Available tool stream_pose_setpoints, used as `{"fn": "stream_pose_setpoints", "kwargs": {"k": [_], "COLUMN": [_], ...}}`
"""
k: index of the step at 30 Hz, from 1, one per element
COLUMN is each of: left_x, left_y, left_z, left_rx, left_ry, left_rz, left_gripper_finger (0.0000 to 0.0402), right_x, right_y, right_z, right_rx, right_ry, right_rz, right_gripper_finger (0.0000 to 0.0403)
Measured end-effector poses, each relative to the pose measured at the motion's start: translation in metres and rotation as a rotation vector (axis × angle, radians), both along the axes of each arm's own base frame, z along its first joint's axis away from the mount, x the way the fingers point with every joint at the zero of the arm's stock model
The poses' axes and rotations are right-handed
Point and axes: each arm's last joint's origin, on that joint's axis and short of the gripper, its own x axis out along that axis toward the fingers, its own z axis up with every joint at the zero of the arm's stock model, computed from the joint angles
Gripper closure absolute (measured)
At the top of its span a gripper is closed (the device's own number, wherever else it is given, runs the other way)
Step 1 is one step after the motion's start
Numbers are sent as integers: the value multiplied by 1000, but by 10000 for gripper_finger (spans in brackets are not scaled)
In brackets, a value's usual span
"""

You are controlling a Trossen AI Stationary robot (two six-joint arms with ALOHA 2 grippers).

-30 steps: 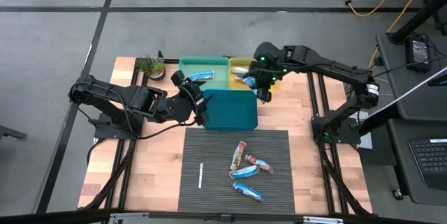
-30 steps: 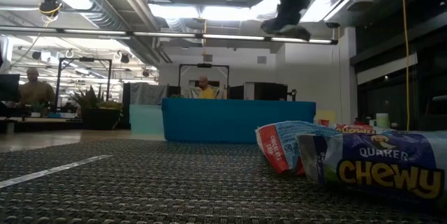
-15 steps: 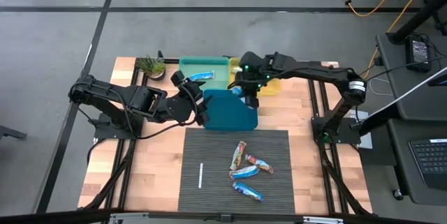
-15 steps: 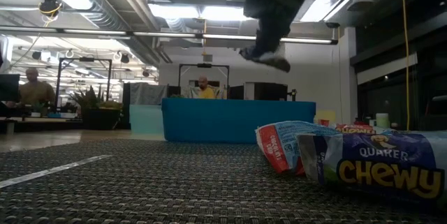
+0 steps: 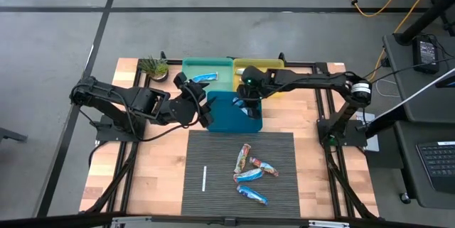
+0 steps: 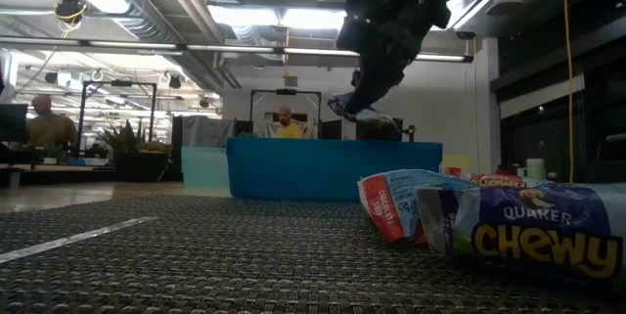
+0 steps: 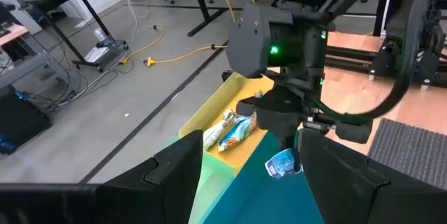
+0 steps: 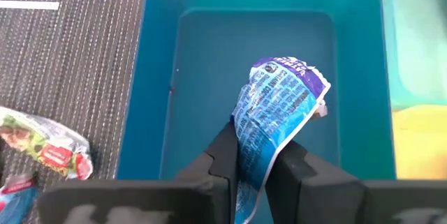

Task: Pick and place Granola Bars by type
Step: Put the blue granola bar into the blue bin

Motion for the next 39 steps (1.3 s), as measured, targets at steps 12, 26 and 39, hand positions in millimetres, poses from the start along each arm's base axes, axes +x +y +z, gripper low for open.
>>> {"fn": "stream_pose_setpoints", "kwargs": {"k": [12, 26, 39], "left_x": [0, 0, 0], "left_y": [0, 0, 0], "left_z": [0, 0, 0], "left_rx": [-5, 9, 7], "left_ry": [-5, 14, 15], "left_rz": [2, -8, -12], "left_gripper_finger": [174, 174, 174], "right_x": [4, 9, 17], "right_y": [-1, -4, -7], "right_z": [-39, -66, -54], "right_rx": [32, 47, 27], "right_ry": [104, 188, 153], "right_rz": [0, -39, -62], "right_gripper_finger": [347, 347, 270]}}
